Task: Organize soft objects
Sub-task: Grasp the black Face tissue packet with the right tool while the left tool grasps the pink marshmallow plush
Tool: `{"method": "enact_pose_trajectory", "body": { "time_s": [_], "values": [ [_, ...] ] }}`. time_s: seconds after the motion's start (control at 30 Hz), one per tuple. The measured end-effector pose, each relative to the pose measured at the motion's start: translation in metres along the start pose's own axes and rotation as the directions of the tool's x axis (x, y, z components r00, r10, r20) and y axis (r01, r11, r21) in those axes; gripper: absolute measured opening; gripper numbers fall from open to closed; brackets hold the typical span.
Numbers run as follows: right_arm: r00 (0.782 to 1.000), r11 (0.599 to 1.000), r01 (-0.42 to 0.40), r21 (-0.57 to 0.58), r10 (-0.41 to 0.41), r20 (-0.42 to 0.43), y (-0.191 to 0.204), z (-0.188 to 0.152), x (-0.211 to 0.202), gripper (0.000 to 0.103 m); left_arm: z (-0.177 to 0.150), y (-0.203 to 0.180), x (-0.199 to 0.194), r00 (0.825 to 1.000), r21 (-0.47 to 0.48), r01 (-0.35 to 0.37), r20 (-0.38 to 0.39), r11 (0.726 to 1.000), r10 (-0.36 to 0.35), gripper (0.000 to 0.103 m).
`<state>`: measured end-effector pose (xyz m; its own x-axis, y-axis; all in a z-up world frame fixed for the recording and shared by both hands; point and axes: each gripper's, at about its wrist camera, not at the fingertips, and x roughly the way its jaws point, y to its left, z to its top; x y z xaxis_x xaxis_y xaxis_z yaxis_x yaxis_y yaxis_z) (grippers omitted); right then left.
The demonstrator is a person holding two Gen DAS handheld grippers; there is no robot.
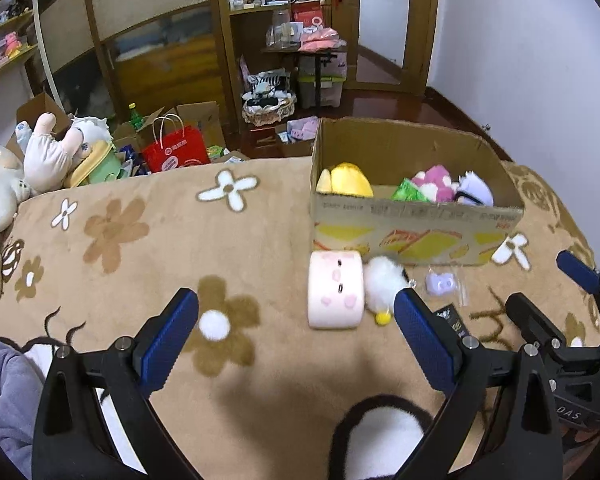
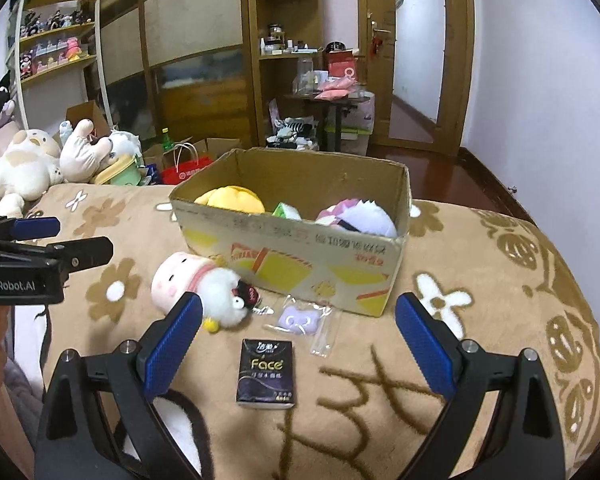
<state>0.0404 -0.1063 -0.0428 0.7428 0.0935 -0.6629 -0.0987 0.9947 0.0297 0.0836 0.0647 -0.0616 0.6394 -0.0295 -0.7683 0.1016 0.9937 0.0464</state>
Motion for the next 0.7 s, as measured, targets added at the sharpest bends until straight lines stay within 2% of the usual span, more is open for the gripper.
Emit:
{"method": "enact_pose_trajectory", "body": {
  "time_s": [0.17,0.37,0.53,0.7],
  "values": [
    [1.000,1.000,0.009,-0.017,-0.009,0.001,0.006,-0.004,-0.001,0.101,-0.008,-0.004,0.001,1.000,0.012,-0.001,-0.025,1.000,0.001,0.097],
    [1.000,1.000,-0.010,0.022,0.011,-0.016,0.003,-0.006,0.009,0.101,-0.005,-0.004,0.012,0.998,0.018,-0.020,-0.052,1.000,0.021,0.097],
    [1.000,1.000,-0.003,0.015,0.003,0.013,0.005,-0.003,0.013,0.101,0.004,0.006,0.027,0.997,-0.027,-0.017,-0.079,0.999,0.014,0.097],
    [1.000,1.000,-0.010,0.017,0.010,-0.012,0.005,-0.003,0.023,0.101,0.012,0.011,0.042,0.993,-0.042,-0.003,-0.119,0.999,-0.002,0.097]
  ]
}}
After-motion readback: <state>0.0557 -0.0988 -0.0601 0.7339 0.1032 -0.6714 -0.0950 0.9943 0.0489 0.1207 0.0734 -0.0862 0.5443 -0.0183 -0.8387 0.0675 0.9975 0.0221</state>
